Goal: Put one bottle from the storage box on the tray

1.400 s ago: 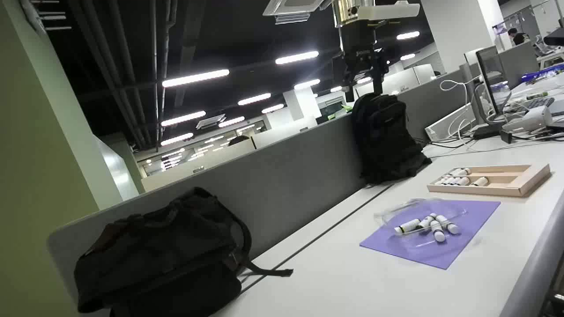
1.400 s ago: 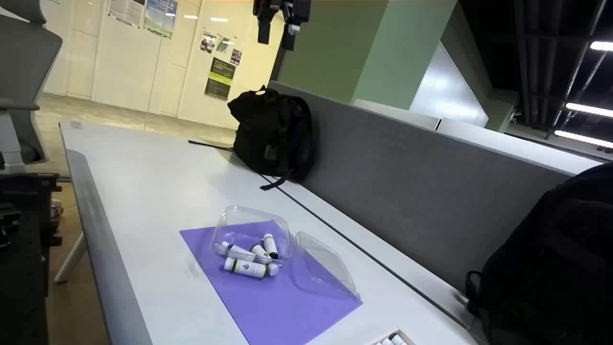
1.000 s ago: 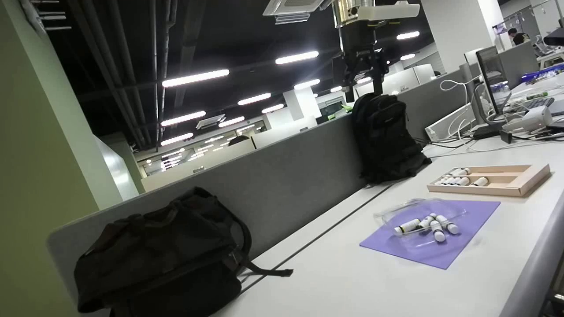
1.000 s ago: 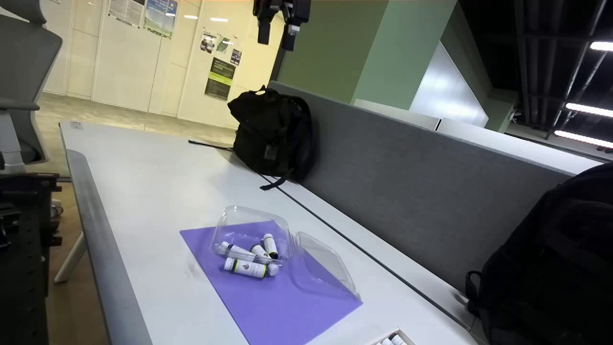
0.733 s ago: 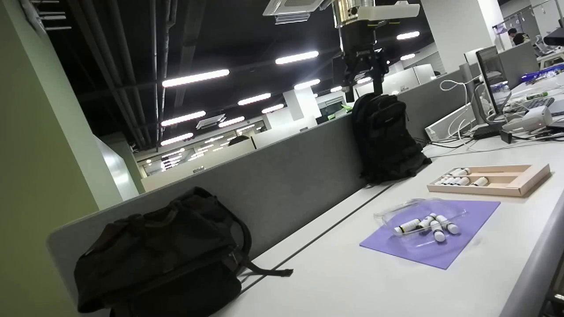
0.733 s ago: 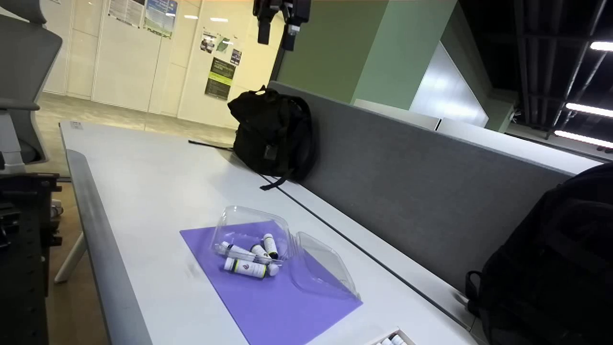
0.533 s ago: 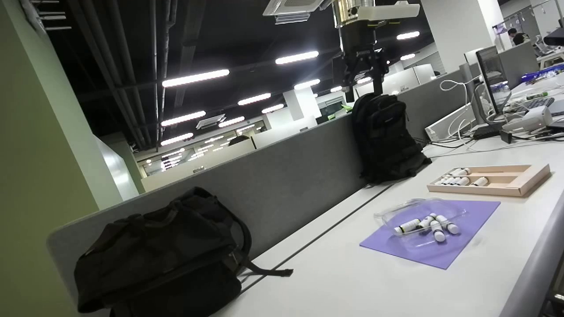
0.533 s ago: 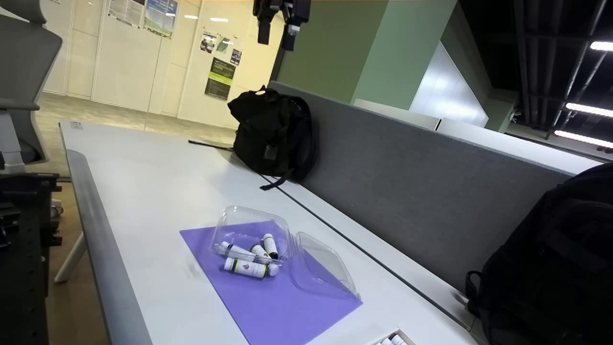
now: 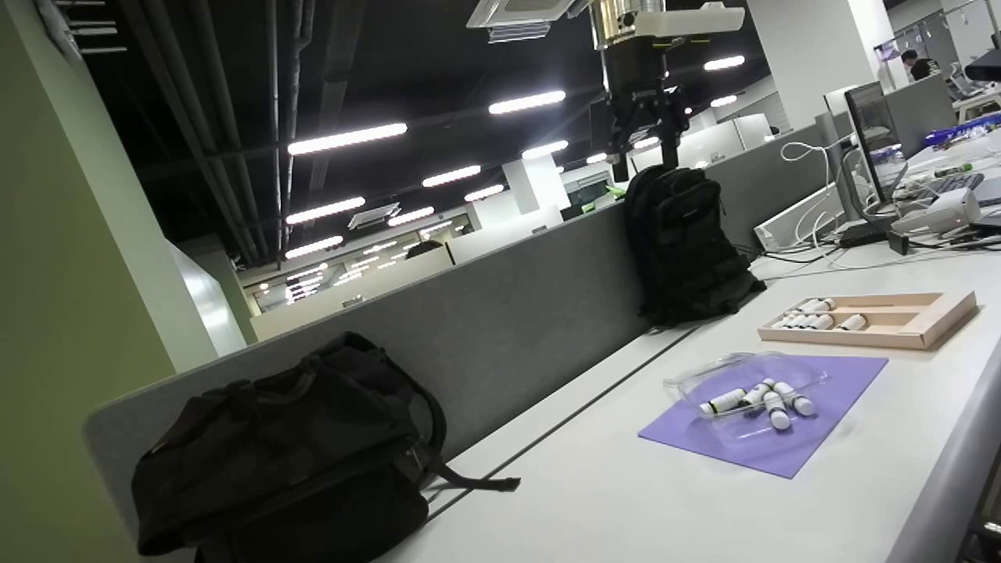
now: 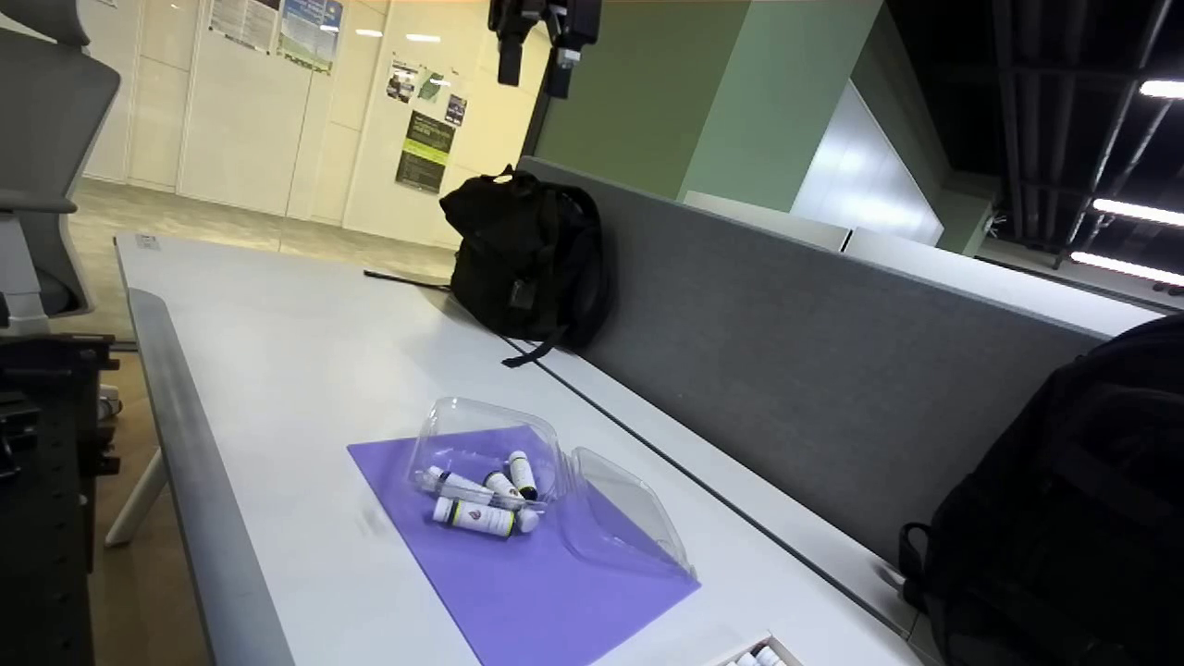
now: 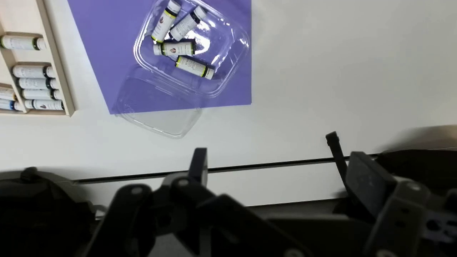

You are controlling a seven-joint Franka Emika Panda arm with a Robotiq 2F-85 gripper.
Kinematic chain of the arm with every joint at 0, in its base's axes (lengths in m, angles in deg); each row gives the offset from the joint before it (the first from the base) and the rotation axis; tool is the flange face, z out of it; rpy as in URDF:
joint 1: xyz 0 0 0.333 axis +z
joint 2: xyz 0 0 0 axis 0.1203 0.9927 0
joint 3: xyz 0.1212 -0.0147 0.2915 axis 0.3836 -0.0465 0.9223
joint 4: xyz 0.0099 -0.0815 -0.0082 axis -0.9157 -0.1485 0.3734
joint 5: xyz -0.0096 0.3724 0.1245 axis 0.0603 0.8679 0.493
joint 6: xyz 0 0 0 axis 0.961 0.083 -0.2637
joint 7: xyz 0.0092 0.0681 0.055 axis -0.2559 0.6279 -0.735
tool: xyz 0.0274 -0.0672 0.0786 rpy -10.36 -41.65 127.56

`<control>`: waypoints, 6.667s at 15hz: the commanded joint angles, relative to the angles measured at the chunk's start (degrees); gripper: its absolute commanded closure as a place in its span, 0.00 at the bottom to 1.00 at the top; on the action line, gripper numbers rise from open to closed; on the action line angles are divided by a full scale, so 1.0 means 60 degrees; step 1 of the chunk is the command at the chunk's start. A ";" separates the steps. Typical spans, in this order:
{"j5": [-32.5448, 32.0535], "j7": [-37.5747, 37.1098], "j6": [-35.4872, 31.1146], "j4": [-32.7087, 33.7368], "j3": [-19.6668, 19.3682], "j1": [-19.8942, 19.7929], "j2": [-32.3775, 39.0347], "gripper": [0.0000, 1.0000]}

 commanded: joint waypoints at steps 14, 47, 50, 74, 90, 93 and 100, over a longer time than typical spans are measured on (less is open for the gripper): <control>-0.2122 0.7327 -0.2287 0.0453 -0.1331 0.0601 0.5442 0.00; -0.4180 1.0808 -0.5706 0.1044 -0.0810 -0.0946 0.9607 0.00; -0.4155 1.0955 -0.5940 0.1125 -0.0669 -0.0986 0.9866 0.00; -0.4337 1.0508 -0.6517 0.1228 -0.1340 -0.0735 1.0235 0.25; -0.3620 0.9838 -0.6282 0.1255 -0.0983 -0.1063 0.9824 0.93; -0.3390 0.9361 -0.6052 0.1273 -0.0901 -0.0897 0.9323 0.93; -0.3348 0.7934 -0.4244 0.1046 -0.1184 -0.0671 0.7661 0.93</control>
